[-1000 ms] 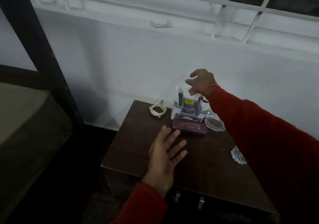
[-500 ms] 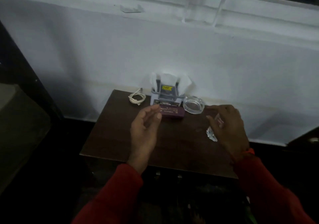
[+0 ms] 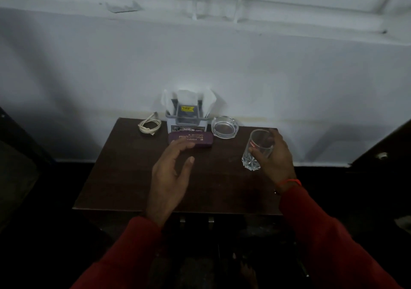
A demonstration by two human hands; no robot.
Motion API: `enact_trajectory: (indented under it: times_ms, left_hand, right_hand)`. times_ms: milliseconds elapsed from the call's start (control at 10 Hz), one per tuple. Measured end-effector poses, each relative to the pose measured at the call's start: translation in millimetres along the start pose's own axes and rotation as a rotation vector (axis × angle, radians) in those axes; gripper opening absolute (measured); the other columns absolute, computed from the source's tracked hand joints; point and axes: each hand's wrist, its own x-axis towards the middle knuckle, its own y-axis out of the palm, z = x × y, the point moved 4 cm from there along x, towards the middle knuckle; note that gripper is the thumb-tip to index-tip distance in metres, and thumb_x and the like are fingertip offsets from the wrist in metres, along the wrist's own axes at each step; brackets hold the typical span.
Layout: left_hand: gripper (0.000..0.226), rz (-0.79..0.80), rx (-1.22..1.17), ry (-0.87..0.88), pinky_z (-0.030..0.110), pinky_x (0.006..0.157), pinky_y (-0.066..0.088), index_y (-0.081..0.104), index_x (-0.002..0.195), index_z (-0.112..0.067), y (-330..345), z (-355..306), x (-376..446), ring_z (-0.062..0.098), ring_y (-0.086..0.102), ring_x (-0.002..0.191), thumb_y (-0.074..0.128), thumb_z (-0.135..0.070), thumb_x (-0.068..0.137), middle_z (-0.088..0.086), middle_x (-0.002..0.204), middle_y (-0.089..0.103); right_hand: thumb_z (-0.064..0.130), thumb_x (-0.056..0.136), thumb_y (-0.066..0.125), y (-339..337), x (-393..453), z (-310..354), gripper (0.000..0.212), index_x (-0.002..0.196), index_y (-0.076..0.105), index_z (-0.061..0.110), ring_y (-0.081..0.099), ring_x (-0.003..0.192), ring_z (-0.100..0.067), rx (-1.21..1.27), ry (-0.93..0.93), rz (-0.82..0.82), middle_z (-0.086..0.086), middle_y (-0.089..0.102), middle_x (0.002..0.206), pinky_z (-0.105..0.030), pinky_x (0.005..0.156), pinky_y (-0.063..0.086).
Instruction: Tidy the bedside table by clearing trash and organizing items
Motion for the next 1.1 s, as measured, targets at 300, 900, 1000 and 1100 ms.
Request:
enact_trajectory:
  times_ms: [300,900,1000,1100]
  left_hand:
    - [0.038,-0.022,-0.009,-0.032,0.006,0.100,0.040,0.065,0.121,-0.035,4,-1,3,-0.011,0.044,0.130,0.069,-0.008,0.093,-0.013,0.142,0.052]
    - [0.035,-0.031,-0.041,-0.055,0.031,0.111,0.046,0.066,0.125,-0.030,-4,8,9,-0.012,0.043,0.132,0.068,-0.013,0.095,-0.012,0.146,0.051]
    - [0.038,-0.020,-0.020,0.002,0.008,0.110,0.035,0.064,0.128,-0.028,-6,3,11,-0.004,0.045,0.137,0.068,-0.010,0.095,-0.007,0.148,0.052]
    - [0.037,-0.055,-0.009,0.039,0.008,0.111,0.032,0.064,0.130,-0.021,-10,-1,16,0.006,0.048,0.139,0.067,-0.007,0.095,-0.003,0.147,0.054]
  right_hand:
    - [0.040,0.071,0.086,-3,29,45,0.087,0.144,0.045,0.016,0.061,0.119,-0.024,0.179,-0.019,-0.174,-0.003,0.063,0.130,-0.038,0.104,0.049]
    - [0.031,0.073,0.086,65,101,80,0.090,0.147,0.039,0.008,0.050,0.131,-0.033,0.058,-0.007,0.076,-0.018,0.057,0.138,-0.040,0.108,0.043]
    - [0.030,0.078,0.083,62,98,86,0.094,0.152,0.030,0.008,0.043,0.138,-0.034,0.012,0.001,0.127,-0.018,0.048,0.148,-0.040,0.113,0.037]
    - [0.035,0.081,0.080,59,96,88,0.099,0.156,0.020,0.012,0.032,0.144,-0.037,-0.047,-0.020,0.174,-0.016,0.036,0.157,-0.044,0.115,0.032]
